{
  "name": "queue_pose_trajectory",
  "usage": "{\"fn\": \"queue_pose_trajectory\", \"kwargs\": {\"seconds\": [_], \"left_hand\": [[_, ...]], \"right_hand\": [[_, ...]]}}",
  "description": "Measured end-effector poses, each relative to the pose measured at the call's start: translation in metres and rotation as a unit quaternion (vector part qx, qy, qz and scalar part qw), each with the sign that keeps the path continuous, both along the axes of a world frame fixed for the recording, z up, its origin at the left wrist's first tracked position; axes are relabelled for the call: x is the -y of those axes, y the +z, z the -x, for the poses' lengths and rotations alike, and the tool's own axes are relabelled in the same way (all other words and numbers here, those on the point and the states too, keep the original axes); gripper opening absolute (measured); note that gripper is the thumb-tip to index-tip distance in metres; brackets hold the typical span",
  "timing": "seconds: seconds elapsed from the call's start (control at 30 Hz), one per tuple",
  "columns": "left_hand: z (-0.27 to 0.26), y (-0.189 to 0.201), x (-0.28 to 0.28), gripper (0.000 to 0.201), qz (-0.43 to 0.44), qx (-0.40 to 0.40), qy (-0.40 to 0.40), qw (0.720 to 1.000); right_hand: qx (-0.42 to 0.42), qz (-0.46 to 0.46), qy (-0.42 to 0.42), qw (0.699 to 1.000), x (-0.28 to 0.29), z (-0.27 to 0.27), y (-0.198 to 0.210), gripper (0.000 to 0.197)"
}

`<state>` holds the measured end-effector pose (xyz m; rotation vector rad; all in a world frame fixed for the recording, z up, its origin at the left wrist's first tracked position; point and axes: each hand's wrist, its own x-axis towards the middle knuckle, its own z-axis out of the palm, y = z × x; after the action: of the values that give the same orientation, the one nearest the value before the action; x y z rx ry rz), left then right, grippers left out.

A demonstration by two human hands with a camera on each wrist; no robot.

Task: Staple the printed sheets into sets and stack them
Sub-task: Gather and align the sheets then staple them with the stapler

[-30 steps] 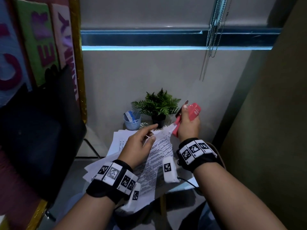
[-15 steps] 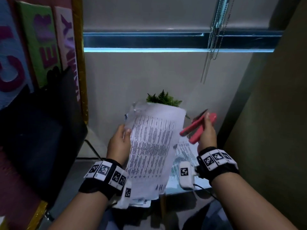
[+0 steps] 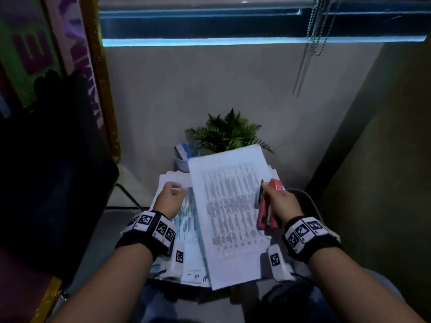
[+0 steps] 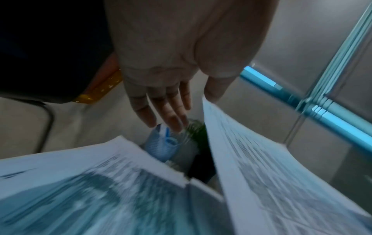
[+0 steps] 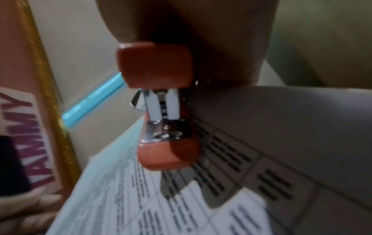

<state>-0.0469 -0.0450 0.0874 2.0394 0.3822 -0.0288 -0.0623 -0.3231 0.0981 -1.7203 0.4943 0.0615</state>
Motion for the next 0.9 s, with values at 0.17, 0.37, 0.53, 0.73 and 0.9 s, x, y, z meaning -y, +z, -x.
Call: {"fn": "queue_pose_trajectory", "kwargs": {"seconds": [0.17,0.37,0.53,0.73,0.9], "left_hand": [[-0.006,-0.06,-0.016,0.016,-0.201,-0.156,-0.042,0.966],[-0.021,-0.1,-0.034,0.073,-0.27,-0.217,0.007,0.938],[-0.034,-0.117,-0.04,0.093,-0.262,-0.198,0.088,0.94],[-0.045,-0.114,-0.038,0.077,-0.241,-0.152,0.163,0.944],[-0.044,-0.109,-0.047,0.035,-0.172,-0.091,0.166,0.967]], "right_hand": [[-0.081,0.11,-0.041,0.99,0.03,-0.029,-0.046,0.051],[-0.135,0.172,-0.019,0.976,0.046,-0.061,-0.072,0.05],[-0.155,0.196,-0.001,0.968,0.049,-0.077,-0.086,0.049],[-0.206,0.255,0.011,0.945,0.046,-0.088,-0.095,0.064],[-0.155,0.332,0.011,0.931,0.034,-0.078,-0.084,0.065]]}}
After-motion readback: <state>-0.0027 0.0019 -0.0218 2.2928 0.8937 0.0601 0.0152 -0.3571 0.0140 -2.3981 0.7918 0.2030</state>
